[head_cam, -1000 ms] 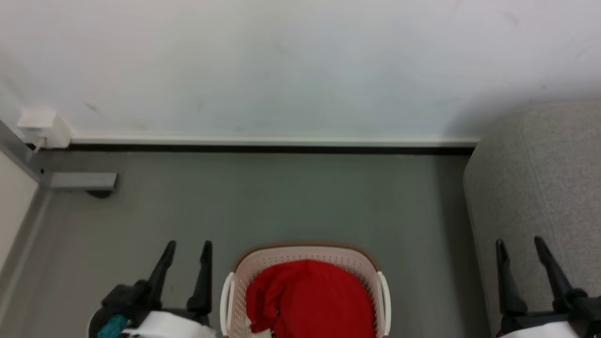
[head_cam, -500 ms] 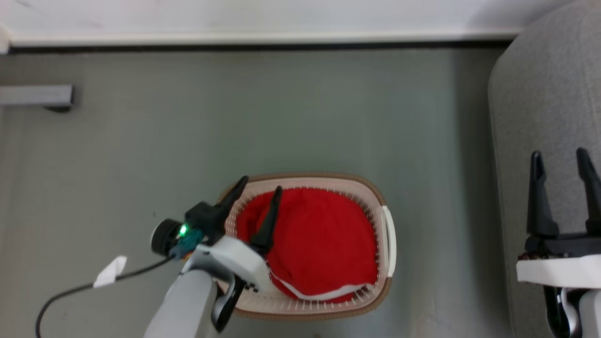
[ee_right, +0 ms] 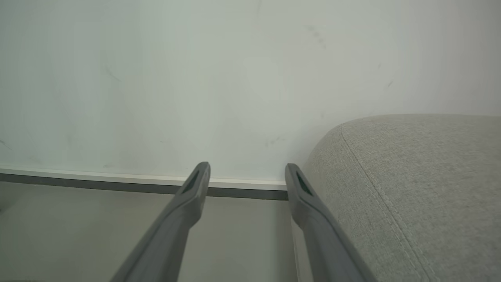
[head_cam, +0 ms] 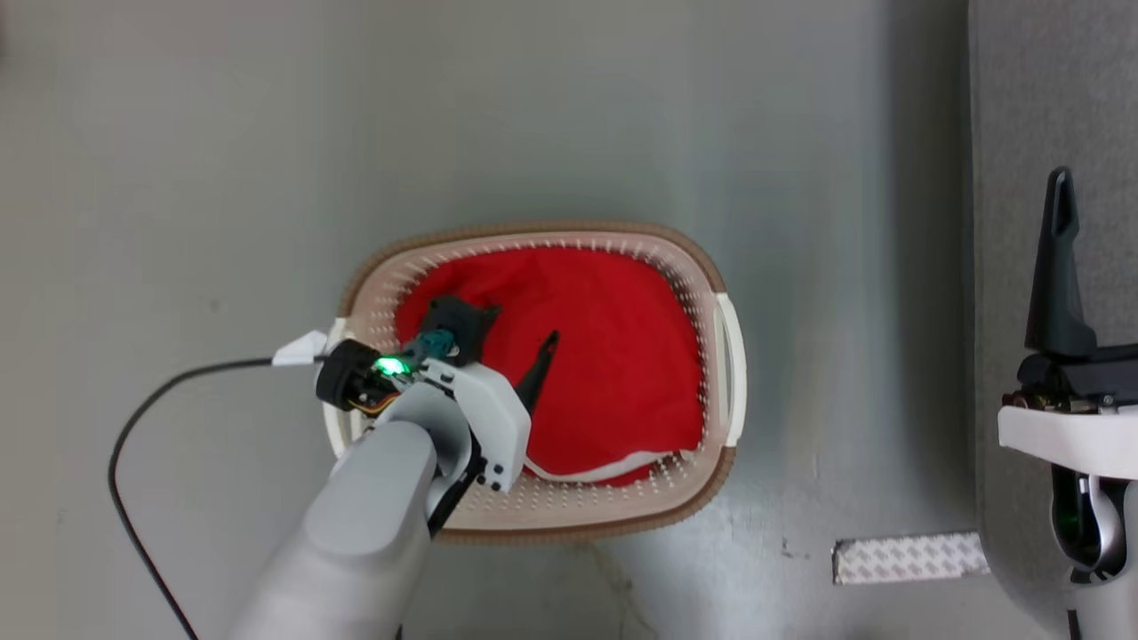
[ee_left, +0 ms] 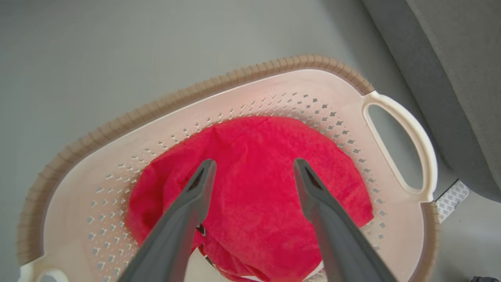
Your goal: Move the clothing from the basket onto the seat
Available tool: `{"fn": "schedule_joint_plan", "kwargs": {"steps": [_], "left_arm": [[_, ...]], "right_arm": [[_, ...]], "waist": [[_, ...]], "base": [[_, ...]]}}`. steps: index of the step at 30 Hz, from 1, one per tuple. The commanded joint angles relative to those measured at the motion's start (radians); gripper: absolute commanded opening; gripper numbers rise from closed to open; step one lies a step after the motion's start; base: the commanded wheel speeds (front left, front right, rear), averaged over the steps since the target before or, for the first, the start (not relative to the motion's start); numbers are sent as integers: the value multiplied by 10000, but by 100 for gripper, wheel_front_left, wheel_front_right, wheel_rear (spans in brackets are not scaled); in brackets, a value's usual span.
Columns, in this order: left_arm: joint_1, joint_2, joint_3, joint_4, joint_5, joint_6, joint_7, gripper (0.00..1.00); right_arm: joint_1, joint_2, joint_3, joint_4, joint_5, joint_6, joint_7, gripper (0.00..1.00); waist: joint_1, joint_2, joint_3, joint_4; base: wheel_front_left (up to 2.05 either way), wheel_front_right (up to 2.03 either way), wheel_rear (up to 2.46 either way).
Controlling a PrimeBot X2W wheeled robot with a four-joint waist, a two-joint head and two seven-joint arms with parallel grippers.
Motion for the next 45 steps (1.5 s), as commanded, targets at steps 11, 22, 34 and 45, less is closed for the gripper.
{"fn": "schedule_joint_plan", "kwargs": {"steps": [11, 22, 34, 45], "left_arm": [[-1487, 65, -600, 1535, -567, 537, 386, 100], [-2720, 263, -501, 2986, -697, 1206, 214, 100], [-3097, 301, -705, 3525, -706, 1269, 28, 100], [-2979, 235, -848, 3678, -885, 1035, -176, 0]], "right_arm": [[-559, 73, 178, -969, 95, -24, 1, 100], [-754, 110, 319, -1899, 209, -25, 3, 100], [-622, 294, 349, -2018, 343, -25, 3, 100], [-570, 336, 210, -1750, 370, -25, 3, 100]], "waist": [[-2, 0, 1760, -629], [-2, 0, 2794, -941], [-2, 0, 3167, -1224], [-2, 0, 2857, -1287]], "base": [[0, 0, 0], [0, 0, 0], [0, 0, 0], [0, 0, 0]]}}
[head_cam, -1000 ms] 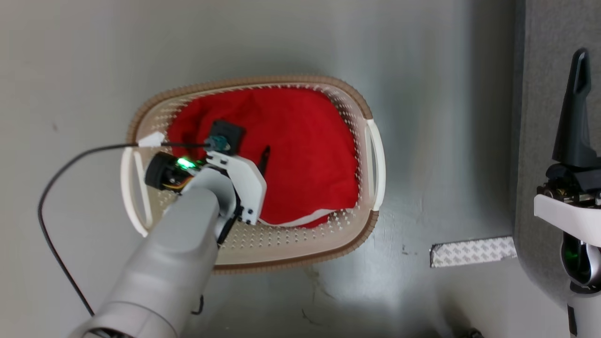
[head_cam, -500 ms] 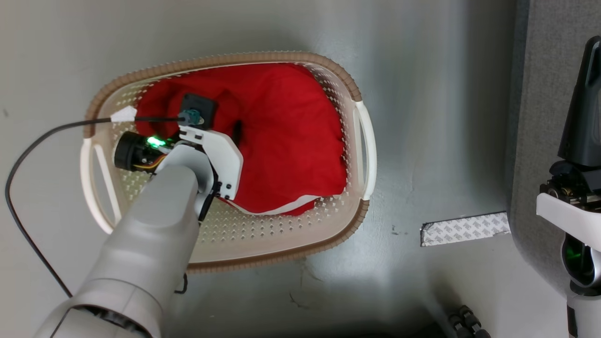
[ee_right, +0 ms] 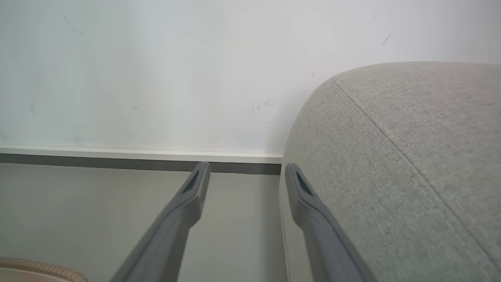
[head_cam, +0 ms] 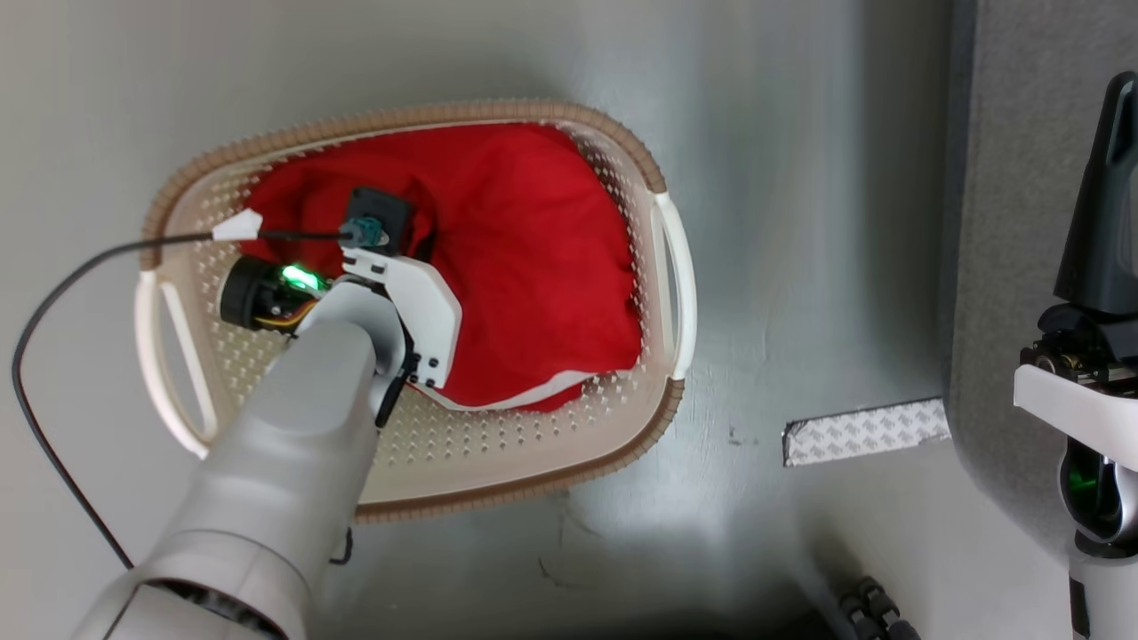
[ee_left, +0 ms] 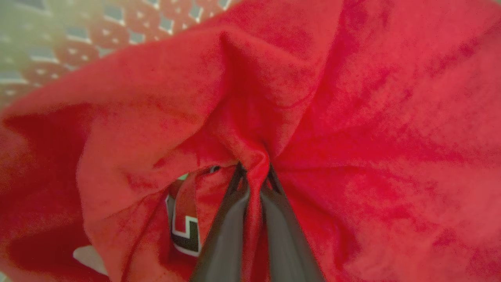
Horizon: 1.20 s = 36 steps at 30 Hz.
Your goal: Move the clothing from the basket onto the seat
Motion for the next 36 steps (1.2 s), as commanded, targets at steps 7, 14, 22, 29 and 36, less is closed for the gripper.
{"fn": "schedule_joint_plan", "kwargs": {"steps": [7, 14, 22, 29, 36], "left_arm": [[671, -117, 140, 6, -518, -257, -707, 0], [1568, -175, 516, -462, -1339, -680, -1255, 0], [3717, -195, 933, -2996, -2561, -990, -1430, 0], [5404, -87, 1579, -5033, -2396, -928, -1434, 0], [7032, -5, 2195, -6957, -2058, -804, -1436, 0]], "right_arm": [[262, 25, -191, 517, 39, -25, 5, 100], [764, 26, -455, 955, 117, -25, 5, 100], [2040, 20, -928, 1540, 67, -25, 5, 100], [2789, 20, -979, 1848, -57, -25, 5, 100], [3590, 18, -840, 2141, -205, -25, 5, 100]], "waist": [[-1, 0, -1472, 254], [-1, 0, -3025, 488], [-1, 0, -5453, 925], [-1, 0, -6858, 1118], [-1, 0, -8316, 1286]], "base": [[0, 0, 0], [0, 0, 0], [0, 0, 0], [0, 0, 0], [0, 0, 0]]}}
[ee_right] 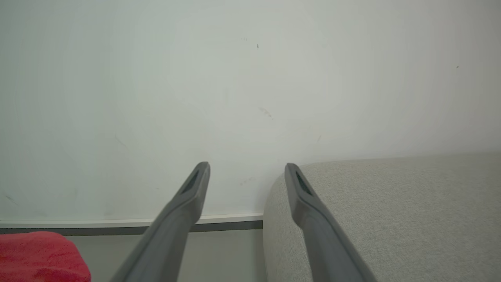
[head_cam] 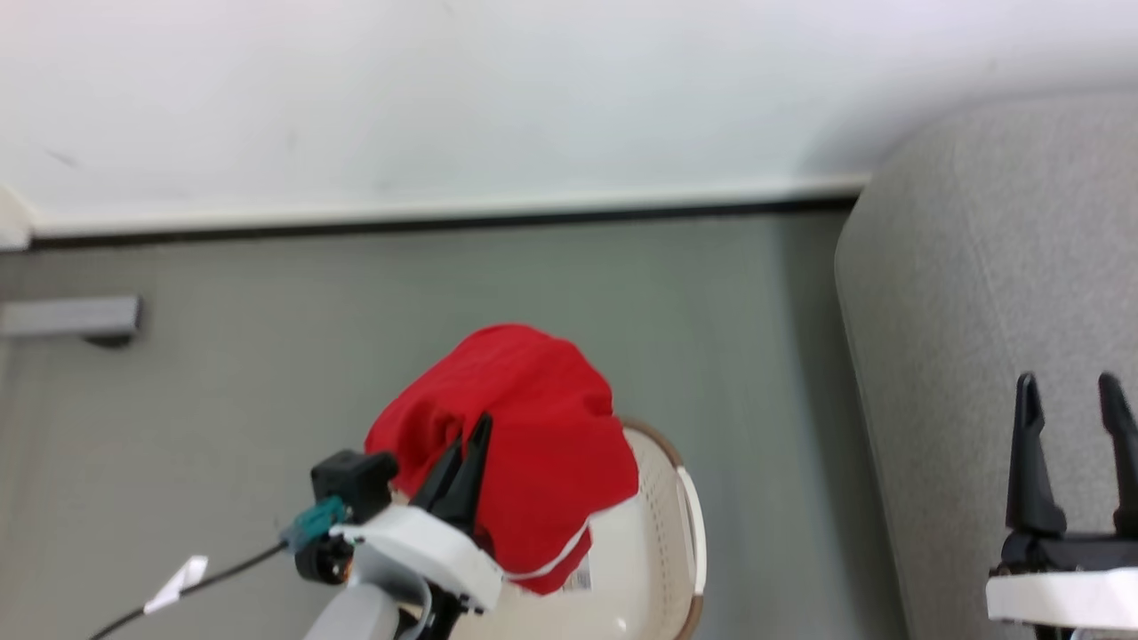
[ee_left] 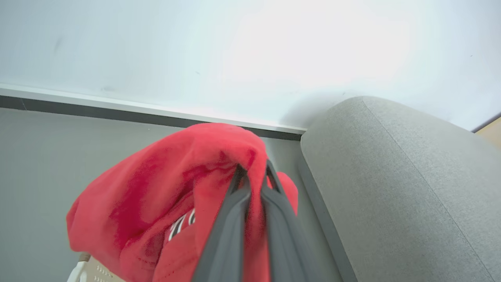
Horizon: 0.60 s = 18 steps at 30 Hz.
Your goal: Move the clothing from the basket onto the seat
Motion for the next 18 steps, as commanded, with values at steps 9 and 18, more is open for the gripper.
{"fn": "schedule_joint_plan", "kwargs": {"steps": [9, 18], "left_arm": [[1432, 309, 363, -1913, 320, 243, -16, 0], [2147, 773, 554, -3044, 166, 576, 369, 0]], "right_arm": [[963, -4, 58, 266, -140, -25, 5, 100], [1523, -3, 405, 514, -240, -25, 5, 100]], "waist": [[4, 0, -1994, 305], [4, 0, -2822, 239]], "base": [[0, 0, 0], [0, 0, 0]]}}
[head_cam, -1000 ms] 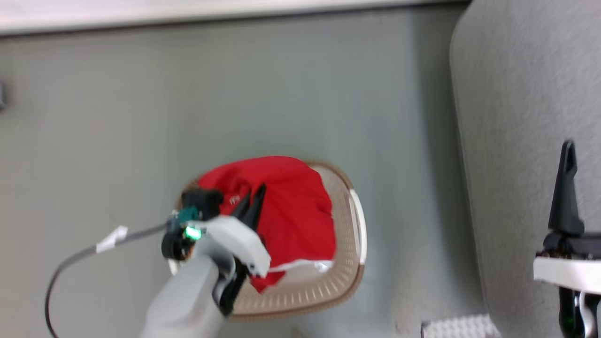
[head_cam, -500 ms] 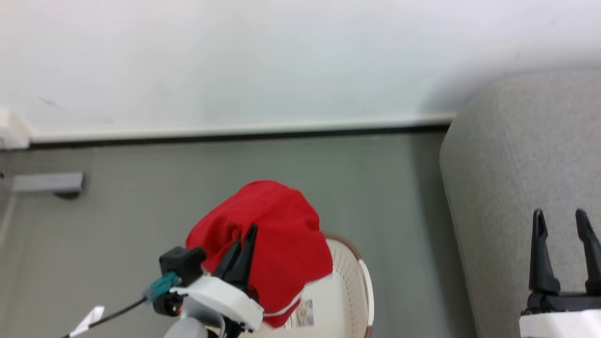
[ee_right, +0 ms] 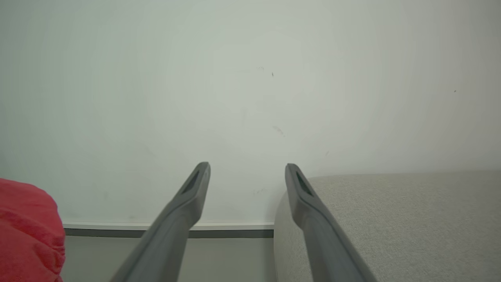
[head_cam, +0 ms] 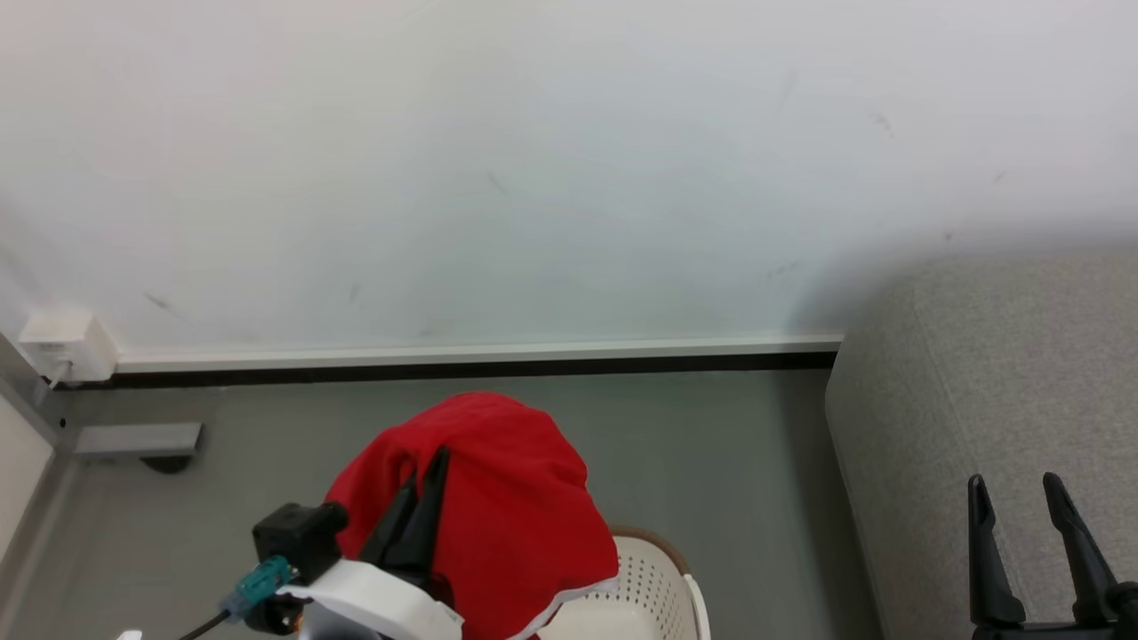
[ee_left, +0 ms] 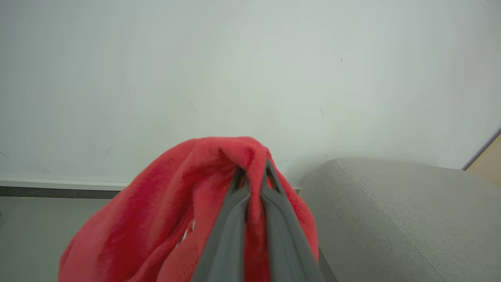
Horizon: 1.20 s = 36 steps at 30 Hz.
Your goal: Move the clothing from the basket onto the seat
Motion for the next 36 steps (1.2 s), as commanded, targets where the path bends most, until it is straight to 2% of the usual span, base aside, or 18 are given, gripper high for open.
{"fn": "schedule_joint_plan", "kwargs": {"steps": [1, 11, 21, 25, 31, 36], "left_arm": [[136, 108, 58, -157, -80, 59, 5, 0], [497, 386, 119, -704, -152, 314, 310, 0], [396, 528, 26, -836, -147, 371, 475, 0], [193, 564, -90, -970, 0, 339, 521, 0], [-171, 606, -315, -1349, 162, 258, 706, 0], [-457, 595, -652, -1668, 325, 116, 985, 0]], "right_arm": [[153, -8, 35, 70, -44, -25, 5, 100], [322, -7, 295, 242, 199, -25, 5, 100], [208, -6, 398, 280, 234, -25, 5, 100], [100, -3, 760, 166, 211, -25, 5, 100], [-262, -145, 2112, 33, 63, -25, 5, 100], [-893, -790, 4302, 262, 421, -25, 5, 100]], "waist": [[2, -1, -190, -47], [2, -1, -383, -209], [2, -1, -326, -207], [2, -1, -325, -191], [2, -1, -330, -218], [2, -1, -320, -273]], "base": [[0, 0, 0], [0, 0, 0], [0, 0, 0], [0, 0, 0], [0, 0, 0], [0, 0, 0]]}}
